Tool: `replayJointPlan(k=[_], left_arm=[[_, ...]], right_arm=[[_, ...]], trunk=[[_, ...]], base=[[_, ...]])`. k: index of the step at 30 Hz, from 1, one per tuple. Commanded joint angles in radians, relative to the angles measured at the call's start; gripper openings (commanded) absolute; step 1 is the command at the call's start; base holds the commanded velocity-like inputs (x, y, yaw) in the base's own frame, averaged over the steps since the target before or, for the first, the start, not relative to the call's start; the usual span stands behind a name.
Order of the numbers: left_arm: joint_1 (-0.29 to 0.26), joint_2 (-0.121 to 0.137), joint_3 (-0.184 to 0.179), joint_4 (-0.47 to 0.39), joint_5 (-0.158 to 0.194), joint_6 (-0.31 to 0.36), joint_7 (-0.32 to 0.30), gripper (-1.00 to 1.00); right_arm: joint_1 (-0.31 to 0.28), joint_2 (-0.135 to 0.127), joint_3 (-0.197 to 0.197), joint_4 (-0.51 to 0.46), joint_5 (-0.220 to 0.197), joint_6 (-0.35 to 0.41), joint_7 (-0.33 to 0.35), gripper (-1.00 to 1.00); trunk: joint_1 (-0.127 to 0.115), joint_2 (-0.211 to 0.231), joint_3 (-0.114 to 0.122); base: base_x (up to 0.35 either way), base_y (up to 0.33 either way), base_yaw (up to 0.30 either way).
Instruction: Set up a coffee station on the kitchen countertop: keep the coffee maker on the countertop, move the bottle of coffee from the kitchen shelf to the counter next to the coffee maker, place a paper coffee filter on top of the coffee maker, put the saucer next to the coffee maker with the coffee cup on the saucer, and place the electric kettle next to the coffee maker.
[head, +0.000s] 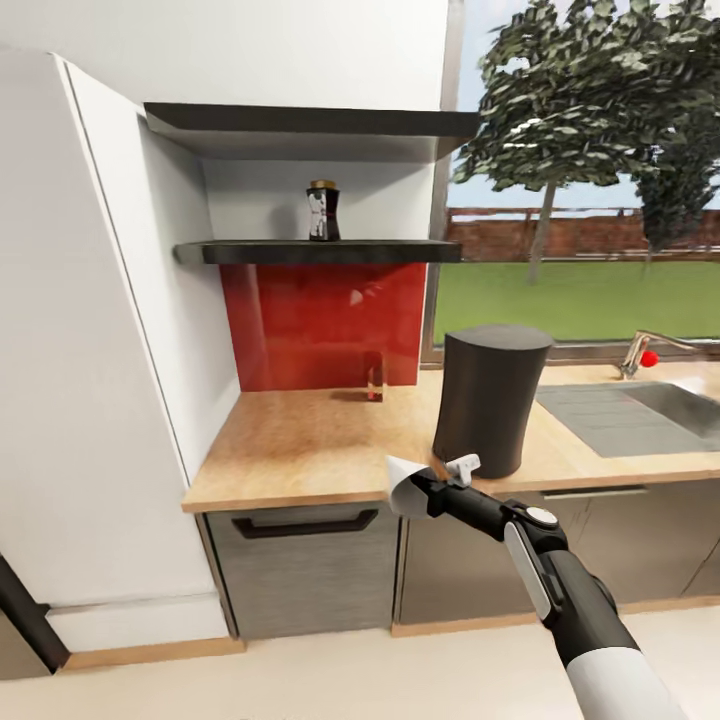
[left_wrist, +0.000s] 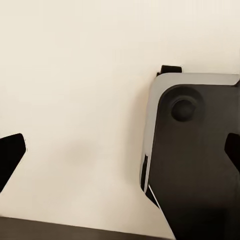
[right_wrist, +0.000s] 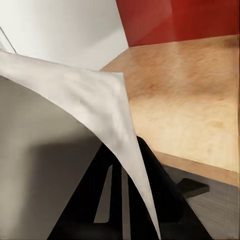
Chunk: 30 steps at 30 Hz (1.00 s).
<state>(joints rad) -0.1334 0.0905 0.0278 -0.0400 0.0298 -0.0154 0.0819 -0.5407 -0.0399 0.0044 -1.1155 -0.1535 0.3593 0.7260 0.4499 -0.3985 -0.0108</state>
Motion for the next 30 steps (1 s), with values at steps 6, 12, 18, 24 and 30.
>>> replayJointPlan(k=[6,12,18,24,30], left_arm=[[0.0,0.0,0.003,0.0,0.004,-0.001,0.001,1.0],[0.0,0.0,0.003,0.0,0.003,-0.003,0.002,1.0],[0.0,0.0,0.003,0.0,0.002,-0.003,0.003,1.0],[0.0,-0.001,0.003,0.0,0.002,-0.003,0.004,1.0],[0.0,-0.002,0.003,0.0,0.002,-0.003,0.005,1.0]], right_arm=[[-0.001,0.0,0.0,0.0,-0.014,0.012,0.004,-1.0],[-0.001,0.0,0.0,0.001,-0.014,0.012,0.004,-1.0],[-0.001,0.0,0.0,0.002,-0.014,0.012,0.005,-1.0],[-0.001,0.0,0.0,0.002,-0.014,0.012,0.006,-1.0],[-0.001,0.0,0.0,0.002,-0.014,0.012,0.006,-1.0]], trunk=[[0.0,-0.002,-0.001],[0.0,-0.002,-0.001],[0.0,-0.002,-0.001],[0.0,-0.002,-0.001],[0.0,-0.002,-0.001]], base=[[-0.109,0.143,-0.3],[-0.008,0.012,-0.3],[0.0,0.001,-0.3],[0.001,0.0,-0.3],[0.082,-0.099,-0.3]])
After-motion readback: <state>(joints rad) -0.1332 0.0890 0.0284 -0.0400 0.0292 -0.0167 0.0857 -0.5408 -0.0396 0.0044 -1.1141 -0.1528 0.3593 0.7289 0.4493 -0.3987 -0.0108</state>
